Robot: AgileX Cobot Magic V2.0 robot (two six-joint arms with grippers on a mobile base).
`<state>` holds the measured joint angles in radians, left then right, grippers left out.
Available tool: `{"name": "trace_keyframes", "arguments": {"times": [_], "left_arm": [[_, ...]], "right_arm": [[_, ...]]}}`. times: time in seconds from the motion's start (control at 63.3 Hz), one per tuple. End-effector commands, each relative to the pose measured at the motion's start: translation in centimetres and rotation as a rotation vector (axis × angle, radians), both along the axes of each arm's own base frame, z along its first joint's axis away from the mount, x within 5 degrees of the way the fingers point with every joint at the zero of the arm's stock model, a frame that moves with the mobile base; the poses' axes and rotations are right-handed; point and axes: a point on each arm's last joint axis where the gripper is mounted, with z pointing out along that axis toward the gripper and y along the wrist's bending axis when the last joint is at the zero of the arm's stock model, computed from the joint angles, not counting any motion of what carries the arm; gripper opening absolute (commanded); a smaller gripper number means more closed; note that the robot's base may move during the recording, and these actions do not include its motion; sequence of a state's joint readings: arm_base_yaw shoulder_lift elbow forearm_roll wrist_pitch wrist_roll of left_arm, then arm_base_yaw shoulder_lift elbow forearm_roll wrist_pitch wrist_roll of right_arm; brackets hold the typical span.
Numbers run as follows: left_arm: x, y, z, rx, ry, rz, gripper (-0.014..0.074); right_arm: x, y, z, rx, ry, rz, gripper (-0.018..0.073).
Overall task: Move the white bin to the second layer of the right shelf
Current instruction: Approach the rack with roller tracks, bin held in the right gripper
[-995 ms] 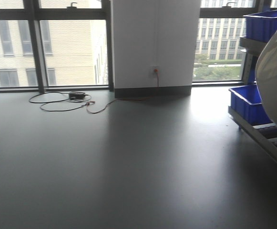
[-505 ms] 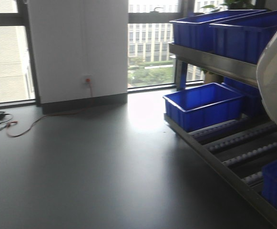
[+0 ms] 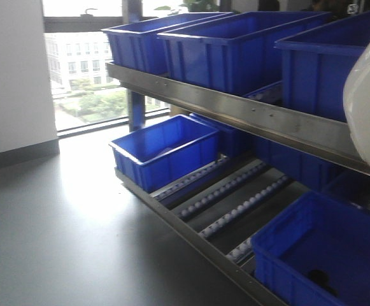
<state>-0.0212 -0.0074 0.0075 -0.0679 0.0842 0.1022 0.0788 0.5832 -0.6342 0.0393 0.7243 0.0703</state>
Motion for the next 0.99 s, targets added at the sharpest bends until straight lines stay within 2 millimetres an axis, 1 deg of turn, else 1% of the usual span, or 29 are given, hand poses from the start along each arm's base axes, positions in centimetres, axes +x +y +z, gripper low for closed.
{"name": "trace_keyframes", "arguments": {"times": [0.0,0.979], "left_arm": [[0.01,0.06,-0.39,-0.010,-0.063,0.008,0.0085],[0.01,0.06,-0.39,-0.010,-0.063,0.008,0.0085]], "right_arm": [[0.31,-0.07,1.73,0.009,-0.118,-0.009,0.0049],[0.31,-0.07,1.73,0.009,-0.118,-0.009,0.0049]]}}
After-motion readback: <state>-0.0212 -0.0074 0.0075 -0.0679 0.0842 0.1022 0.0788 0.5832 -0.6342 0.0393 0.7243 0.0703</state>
